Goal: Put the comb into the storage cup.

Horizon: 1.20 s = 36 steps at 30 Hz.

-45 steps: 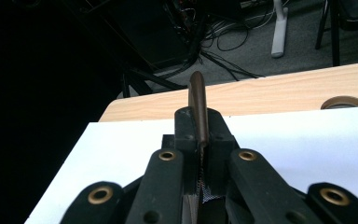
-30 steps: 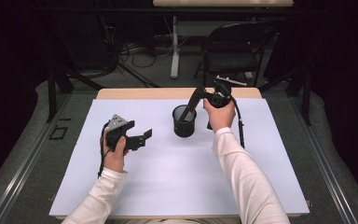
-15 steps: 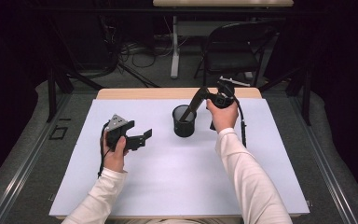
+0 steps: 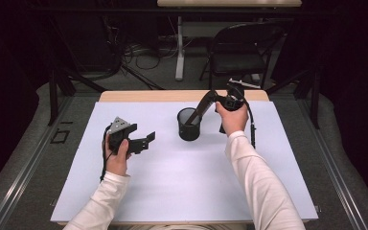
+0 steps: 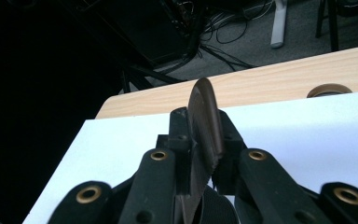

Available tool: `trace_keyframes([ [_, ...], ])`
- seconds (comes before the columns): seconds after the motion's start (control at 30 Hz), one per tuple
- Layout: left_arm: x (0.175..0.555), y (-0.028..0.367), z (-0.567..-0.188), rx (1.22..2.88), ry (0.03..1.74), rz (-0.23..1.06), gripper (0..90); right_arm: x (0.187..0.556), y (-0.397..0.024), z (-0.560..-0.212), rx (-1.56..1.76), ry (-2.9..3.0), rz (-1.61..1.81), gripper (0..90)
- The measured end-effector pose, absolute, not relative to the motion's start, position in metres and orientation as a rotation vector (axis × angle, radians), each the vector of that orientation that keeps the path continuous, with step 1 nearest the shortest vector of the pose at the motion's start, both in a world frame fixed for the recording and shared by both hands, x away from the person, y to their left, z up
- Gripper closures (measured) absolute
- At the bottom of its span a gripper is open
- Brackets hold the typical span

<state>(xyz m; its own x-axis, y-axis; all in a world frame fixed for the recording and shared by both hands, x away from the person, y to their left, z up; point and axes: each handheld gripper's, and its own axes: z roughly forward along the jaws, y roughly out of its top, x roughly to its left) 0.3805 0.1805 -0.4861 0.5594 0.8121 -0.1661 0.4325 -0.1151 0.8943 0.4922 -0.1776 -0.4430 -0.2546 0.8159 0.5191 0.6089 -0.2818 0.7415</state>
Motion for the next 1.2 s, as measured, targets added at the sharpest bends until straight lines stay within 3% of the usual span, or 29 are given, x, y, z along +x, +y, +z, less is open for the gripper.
trace_keyframes([
  [0.67,0.383,0.179,-0.487,1.740,1.037,0.449,15.8,0.488,-0.180,-0.445,1.760,1.759,1.529,67.9],
  [1.2,0.382,0.181,-0.486,1.738,1.047,0.452,15.8,0.479,-0.186,-0.437,1.663,1.761,1.482,47.9],
])
